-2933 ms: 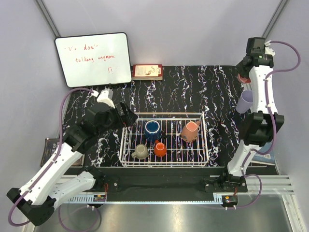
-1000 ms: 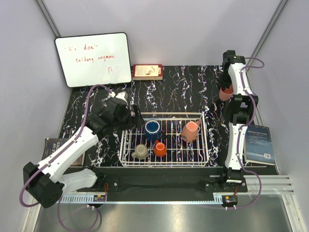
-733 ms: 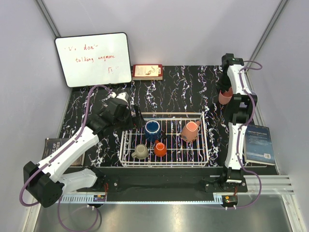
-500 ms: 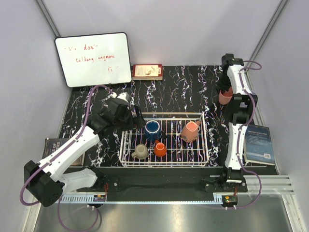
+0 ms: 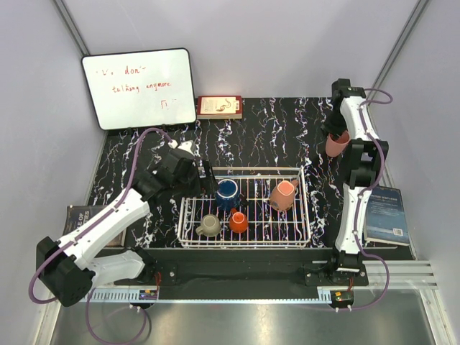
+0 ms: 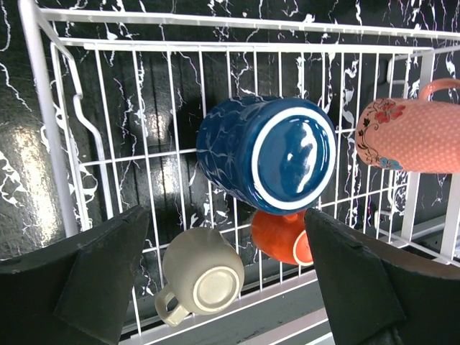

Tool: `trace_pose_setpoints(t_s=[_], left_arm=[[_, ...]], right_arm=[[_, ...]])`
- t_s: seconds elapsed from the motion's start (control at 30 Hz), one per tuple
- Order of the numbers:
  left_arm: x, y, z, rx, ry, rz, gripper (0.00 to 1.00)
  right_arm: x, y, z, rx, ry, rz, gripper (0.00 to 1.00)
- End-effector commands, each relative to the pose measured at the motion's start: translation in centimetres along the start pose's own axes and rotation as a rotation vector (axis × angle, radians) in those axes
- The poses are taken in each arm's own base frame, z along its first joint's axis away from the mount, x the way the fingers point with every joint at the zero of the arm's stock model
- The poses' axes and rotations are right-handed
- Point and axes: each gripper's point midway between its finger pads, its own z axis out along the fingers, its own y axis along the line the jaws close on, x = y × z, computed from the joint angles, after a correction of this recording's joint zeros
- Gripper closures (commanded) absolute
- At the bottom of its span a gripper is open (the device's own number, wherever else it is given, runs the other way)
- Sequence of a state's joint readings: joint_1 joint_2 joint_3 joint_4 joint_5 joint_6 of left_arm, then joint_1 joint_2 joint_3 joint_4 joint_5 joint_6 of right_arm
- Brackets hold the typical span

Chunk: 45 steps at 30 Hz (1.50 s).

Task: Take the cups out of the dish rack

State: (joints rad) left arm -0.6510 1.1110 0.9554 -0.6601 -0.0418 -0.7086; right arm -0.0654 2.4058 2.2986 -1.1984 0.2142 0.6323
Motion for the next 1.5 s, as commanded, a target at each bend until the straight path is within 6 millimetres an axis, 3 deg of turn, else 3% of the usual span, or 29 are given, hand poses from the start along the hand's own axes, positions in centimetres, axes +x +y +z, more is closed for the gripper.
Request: trace_pose_setpoints(t_s=[0.0, 0.3, 0.37, 0.4, 0.43, 0.47, 0.5, 0.57, 0.63, 0.67, 0.73, 0.83, 0.87, 0.9, 0.97, 1.0, 1.03, 1.07, 1.1, 1.13, 1.17, 1.23, 1.33, 1.47], left_arm=[[-0.6, -0.7, -0.3, 0.018, -0.039, 0.004, 0.06], [-0.7, -1.0, -0.6, 0.028, -0.052, 0.009, 0.06], [-0.7, -1.0, -0.7, 0.027, -0.057, 0.021, 0.05], [-1.1, -1.2, -0.9, 0.029, -0.072, 0.028, 0.04], [-1.4, -1.5, -1.1, 0.033, -0.087, 0.036, 0.04], [-1.6, -1.7, -1.3, 0.037, -0.098, 0.057, 0.03], [-2.3, -2.0, -1.7, 0.037, -0.126, 0.065, 0.02], [-2.8, -2.5, -2.0, 0.042, -0.143, 0.099, 0.01], [-3.7, -3.5, -2.4, 0.049, -0.165, 0.133, 0.01], [-3.9, -3.8, -2.5, 0.050, -0.173, 0.146, 0.01], [-4.4, -4.7, -2.8, 0.059, -0.181, 0.173, 0.01], [-4.6, -6.0, -2.7, 0.068, -0.185, 0.206, 0.01], [-4.7, -6.3, -2.6, 0.064, -0.189, 0.216, 0.01], [-4.6, -6.8, -2.5, 0.066, -0.189, 0.232, 0.01], [-4.4, -8.7, -2.2, 0.074, -0.191, 0.291, 0.01], [-4.2, -9.4, -1.9, 0.069, -0.191, 0.319, 0.01], [-2.8, -10.7, -1.0, 0.068, -0.166, 0.395, 0.01], [-3.7, -11.7, -1.2, 0.041, -0.218, 0.424, 0.01], [-3.5, -12.7, -1.0, 0.032, -0.231, 0.462, 0.01], [-1.6, -13.9, 0.2, 0.019, -0.206, 0.554, 0.01], [-2.1, -15.0, 0.2, -0.004, -0.244, 0.574, 0.01], [-0.2, -16.1, 1.9, -0.012, -0.207, 0.611, 0.01], [1.2, -16.9, 3.4, 0.008, -0.160, 0.581, 0.01], [1.6, -17.7, 4.4, 0.032, -0.159, 0.566, 0.01]], right_arm=[[-2.5, 0.6, -5.5, -0.102, -0.108, 0.027, 0.59], [-3.9, 1.4, -10.2, -0.204, -0.176, 0.055, 0.48], [-3.9, 2.1, -13.0, -0.267, -0.211, 0.047, 0.35], [-3.8, 3.5, -14.5, -0.318, -0.243, 0.021, 0.28], [-3.5, 3.8, -16.8, -0.367, -0.269, 0.010, 0.23], [-3.5, 3.9, -18.0, -0.391, -0.292, 0.004, 0.12], [-1.8, 5.8, -21.0, -0.469, -0.330, -0.054, 0.07], [0.0, 7.4, -23.6, -0.560, -0.361, -0.122, 0.01], [2.9, 8.8, -26.8, -0.670, -0.402, -0.179, 0.00], [3.2, 9.6, -28.3, -0.736, -0.439, -0.183, 0.00], [6.4, 9.2, -29.6, -0.797, -0.441, -0.221, 0.00], [9.2, 8.3, -30.3, -0.851, -0.445, -0.245, 0.01], [10.5, 8.0, -29.5, -0.847, -0.421, -0.265, 0.00], [11.2, 7.3, -30.4, -0.870, -0.430, -0.274, 0.00], [13.1, 6.9, -31.2, -0.911, -0.440, -0.321, 0.00], [14.1, 5.8, -31.4, -0.922, -0.445, -0.332, 0.00], [14.6, 5.3, -31.6, -0.928, -0.463, -0.355, 0.00], [15.2, 4.5, -30.5, -0.892, -0.495, -0.361, 0.00], [15.0, 3.0, -31.8, -0.903, -0.556, -0.347, 0.00], [15.1, 2.3, -31.7, -0.897, -0.585, -0.350, 0.00], [15.4, 1.5, -30.6, -0.877, -0.592, -0.351, 0.00], [15.7, 0.0, -31.3, -0.897, -0.613, -0.339, 0.00], [16.7, -1.3, -31.3, -0.912, -0.597, -0.340, 0.00], [18.1, -2.5, -30.9, -0.935, -0.564, -0.351, 0.00]])
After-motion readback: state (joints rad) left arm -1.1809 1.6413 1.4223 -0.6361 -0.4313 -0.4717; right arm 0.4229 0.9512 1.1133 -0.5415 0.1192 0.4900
